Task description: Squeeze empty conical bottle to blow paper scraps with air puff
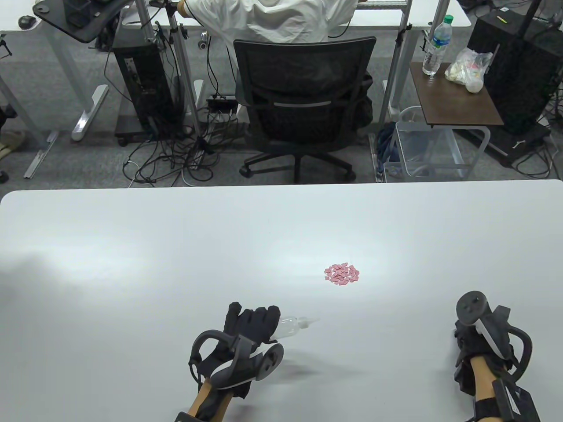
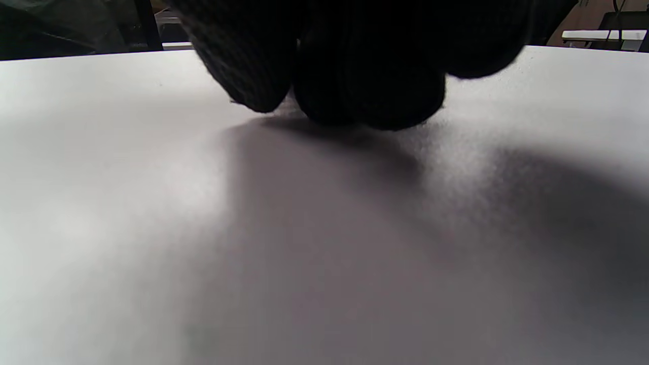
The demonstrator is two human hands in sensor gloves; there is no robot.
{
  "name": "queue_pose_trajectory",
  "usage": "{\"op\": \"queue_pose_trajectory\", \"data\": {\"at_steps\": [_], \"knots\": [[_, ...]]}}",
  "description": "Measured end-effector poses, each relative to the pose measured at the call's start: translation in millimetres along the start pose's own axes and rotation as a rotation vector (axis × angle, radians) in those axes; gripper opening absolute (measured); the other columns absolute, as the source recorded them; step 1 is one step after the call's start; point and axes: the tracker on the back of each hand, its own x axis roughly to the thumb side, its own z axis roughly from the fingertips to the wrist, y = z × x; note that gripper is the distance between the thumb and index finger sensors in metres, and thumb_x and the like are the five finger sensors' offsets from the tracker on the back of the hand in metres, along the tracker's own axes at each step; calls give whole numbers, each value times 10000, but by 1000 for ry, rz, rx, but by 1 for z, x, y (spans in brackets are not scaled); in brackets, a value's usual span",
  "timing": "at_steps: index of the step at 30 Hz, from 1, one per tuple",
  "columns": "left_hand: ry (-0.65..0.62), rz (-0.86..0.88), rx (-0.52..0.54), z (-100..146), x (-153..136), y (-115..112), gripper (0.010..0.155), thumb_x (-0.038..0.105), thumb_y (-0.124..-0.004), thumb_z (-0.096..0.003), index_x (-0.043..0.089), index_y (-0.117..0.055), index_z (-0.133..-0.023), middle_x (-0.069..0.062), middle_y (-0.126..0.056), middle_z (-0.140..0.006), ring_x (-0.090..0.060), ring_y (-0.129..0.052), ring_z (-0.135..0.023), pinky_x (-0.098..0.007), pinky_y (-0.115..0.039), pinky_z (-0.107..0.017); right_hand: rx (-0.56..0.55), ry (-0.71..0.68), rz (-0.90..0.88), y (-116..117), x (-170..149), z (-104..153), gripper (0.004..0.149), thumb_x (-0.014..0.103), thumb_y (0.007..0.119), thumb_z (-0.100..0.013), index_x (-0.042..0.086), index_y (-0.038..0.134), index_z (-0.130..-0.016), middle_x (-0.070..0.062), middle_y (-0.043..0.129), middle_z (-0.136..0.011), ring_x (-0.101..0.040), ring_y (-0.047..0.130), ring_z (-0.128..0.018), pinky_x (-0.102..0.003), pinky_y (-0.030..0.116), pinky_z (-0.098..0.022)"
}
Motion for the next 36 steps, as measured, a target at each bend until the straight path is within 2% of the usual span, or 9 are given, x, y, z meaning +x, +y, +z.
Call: {"op": "queue_pose_trajectory", "data": {"at_steps": [8,17,25,32,36], "knots": [[8,2,-2,0,0,-1,771,568,-929,-456,256,-662,-1109,-35,-853,-1049,-230,-952,-898,-555,-556,-808,27,14,-38,-1,-3,-1,427,288,887,-534,133,842,-929,-155,926,-770,-302,976,-564,-456,851,-441],[6,-2,-5,0,1,-2,769,570,-928,-456,258,-664,-1108,-34,-854,-1050,-229,-953,-899,-557,-552,-809,17,5,-35,0,-3,1,441,297,884,-534,129,831,-939,-155,922,-770,-303,973,-571,-459,848,-447],[11,-2,-7,0,1,-2,772,570,-927,-459,256,-661,-1111,-36,-855,-1049,-230,-953,-898,-558,-549,-810,26,8,-33,0,-3,1,527,329,882,-532,108,778,-999,-146,918,-780,-310,970,-574,-463,845,-448],[15,-6,-8,0,1,-2,769,571,-925,-460,258,-660,-1111,-35,-852,-1051,-228,-953,-899,-561,-545,-811,20,29,16,-4,-2,4,801,519,861,-485,54,643,-1100,-186,881,-846,-341,950,-597,-483,826,-461],[16,-4,-6,0,1,-2,770,570,-926,-460,258,-660,-1112,-37,-852,-1052,-229,-951,-900,-563,-542,-812,-11,45,-6,-13,-5,8,922,595,823,-466,39,541,-1146,-228,799,-950,-372,923,-638,-506,803,-491]]}}
